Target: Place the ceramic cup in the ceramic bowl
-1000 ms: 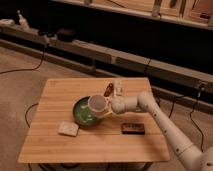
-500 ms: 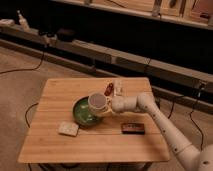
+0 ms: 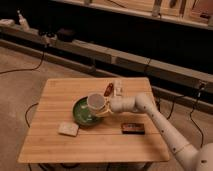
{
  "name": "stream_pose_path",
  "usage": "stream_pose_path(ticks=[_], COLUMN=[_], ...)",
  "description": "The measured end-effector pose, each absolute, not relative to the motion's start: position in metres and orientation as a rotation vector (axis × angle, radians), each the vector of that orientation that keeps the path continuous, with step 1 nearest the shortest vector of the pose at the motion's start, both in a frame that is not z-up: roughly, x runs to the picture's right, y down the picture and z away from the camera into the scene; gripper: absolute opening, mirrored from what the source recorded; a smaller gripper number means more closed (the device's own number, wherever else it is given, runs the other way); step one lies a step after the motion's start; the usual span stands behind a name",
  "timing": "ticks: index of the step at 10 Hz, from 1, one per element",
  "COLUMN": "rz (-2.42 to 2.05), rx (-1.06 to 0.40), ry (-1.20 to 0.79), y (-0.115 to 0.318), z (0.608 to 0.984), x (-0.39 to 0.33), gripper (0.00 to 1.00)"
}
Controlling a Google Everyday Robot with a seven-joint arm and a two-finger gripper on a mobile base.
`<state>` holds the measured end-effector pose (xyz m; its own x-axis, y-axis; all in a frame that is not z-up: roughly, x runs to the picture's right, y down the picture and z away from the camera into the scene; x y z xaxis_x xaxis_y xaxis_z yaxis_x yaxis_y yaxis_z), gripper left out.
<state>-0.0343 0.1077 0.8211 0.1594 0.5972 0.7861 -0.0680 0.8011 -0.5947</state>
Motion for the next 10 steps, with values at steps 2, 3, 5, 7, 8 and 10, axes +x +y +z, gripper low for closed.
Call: stream_pose_path(ticks=[2,3,5,7,8,10], rz=[0.499,0.502,0.504,0.498,0.498,0.501], rx=[-0.487,-0.491,-0.488,-0.486,-0.483,-0.478], ry=[-1.331,-1.335,-1.345,-1.353,-1.356,-1.356], y=[0.1107,0.1119,0.1122,0.1130,0.1128,0.1116], z=[0.8231,0.8241,0.8248,0.8246,0.8245,0.8240], x=[-0.0380,-0.0398,-0.0409,-0.0402,-0.0387,-0.0357], gripper=[0.80,0.80,0.80,0.80,0.80,0.80])
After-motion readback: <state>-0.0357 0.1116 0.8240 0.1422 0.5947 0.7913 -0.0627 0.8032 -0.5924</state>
